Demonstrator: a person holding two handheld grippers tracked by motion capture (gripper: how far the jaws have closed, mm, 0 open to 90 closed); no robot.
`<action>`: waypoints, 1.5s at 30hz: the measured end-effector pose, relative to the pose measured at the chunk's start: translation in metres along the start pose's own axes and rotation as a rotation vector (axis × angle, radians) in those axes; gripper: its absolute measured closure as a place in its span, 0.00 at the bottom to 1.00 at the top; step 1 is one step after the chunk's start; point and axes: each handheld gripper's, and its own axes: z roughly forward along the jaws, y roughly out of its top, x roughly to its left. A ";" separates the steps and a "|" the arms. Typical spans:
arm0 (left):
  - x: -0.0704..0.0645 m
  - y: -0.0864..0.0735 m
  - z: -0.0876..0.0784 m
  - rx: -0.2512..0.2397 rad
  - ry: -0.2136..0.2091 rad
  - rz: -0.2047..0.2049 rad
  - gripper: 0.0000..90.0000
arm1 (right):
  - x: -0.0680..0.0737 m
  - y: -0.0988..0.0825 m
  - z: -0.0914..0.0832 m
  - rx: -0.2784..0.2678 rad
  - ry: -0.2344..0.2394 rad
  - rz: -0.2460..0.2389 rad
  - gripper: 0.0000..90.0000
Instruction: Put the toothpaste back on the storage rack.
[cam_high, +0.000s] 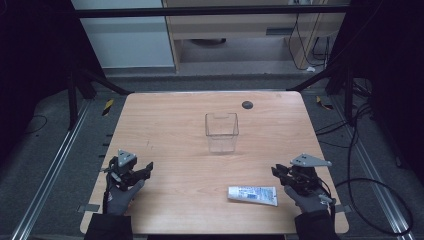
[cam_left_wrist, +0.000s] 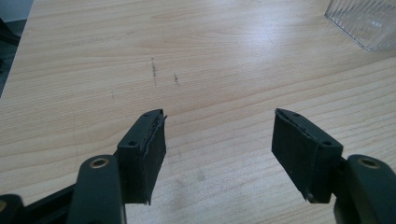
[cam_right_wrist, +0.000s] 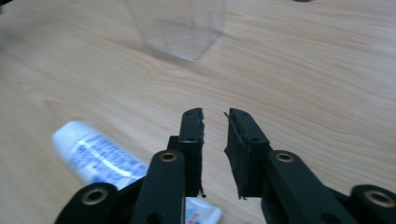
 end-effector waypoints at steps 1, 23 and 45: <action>0.000 0.000 0.000 -0.001 -0.001 0.001 0.38 | 0.000 0.000 0.000 0.000 0.000 0.000 0.88; -0.002 0.000 0.002 0.006 0.003 0.019 0.37 | 0.061 0.000 0.032 0.133 0.272 -0.136 1.00; -0.003 0.001 0.002 0.005 0.005 0.031 0.37 | 0.077 -0.012 0.061 0.235 0.264 -0.186 1.00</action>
